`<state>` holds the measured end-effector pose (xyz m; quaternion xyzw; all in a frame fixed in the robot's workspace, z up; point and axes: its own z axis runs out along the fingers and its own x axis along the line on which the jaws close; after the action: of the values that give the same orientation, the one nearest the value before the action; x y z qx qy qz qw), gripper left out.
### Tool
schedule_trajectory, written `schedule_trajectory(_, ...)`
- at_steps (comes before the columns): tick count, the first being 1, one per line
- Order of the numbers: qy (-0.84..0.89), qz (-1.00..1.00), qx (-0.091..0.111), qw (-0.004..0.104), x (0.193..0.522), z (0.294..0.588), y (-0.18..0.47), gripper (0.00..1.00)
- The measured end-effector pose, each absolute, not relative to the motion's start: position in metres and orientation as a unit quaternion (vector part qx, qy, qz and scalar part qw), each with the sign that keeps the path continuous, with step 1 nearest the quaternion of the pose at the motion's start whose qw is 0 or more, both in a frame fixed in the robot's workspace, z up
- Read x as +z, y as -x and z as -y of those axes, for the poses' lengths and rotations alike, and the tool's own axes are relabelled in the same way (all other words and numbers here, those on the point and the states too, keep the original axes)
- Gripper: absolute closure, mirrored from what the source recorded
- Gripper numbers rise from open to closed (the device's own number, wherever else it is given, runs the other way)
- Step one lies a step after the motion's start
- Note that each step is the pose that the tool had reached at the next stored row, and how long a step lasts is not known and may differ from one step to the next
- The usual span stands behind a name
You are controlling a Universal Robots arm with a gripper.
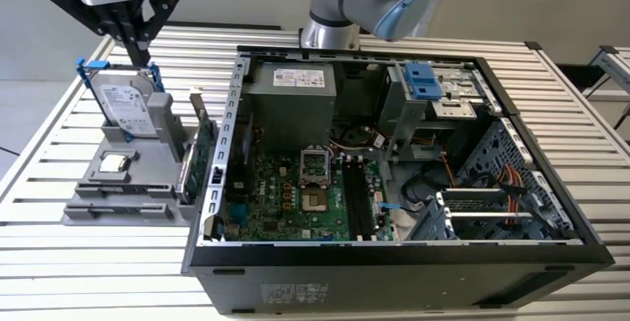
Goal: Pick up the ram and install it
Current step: 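Reach for the ram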
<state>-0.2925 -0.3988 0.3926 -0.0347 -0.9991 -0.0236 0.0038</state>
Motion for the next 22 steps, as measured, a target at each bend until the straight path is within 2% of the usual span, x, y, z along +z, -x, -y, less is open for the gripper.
schedule_trajectory(22,0.025,0.999,-0.024,0.004,0.392,0.399,0.320,1.00)
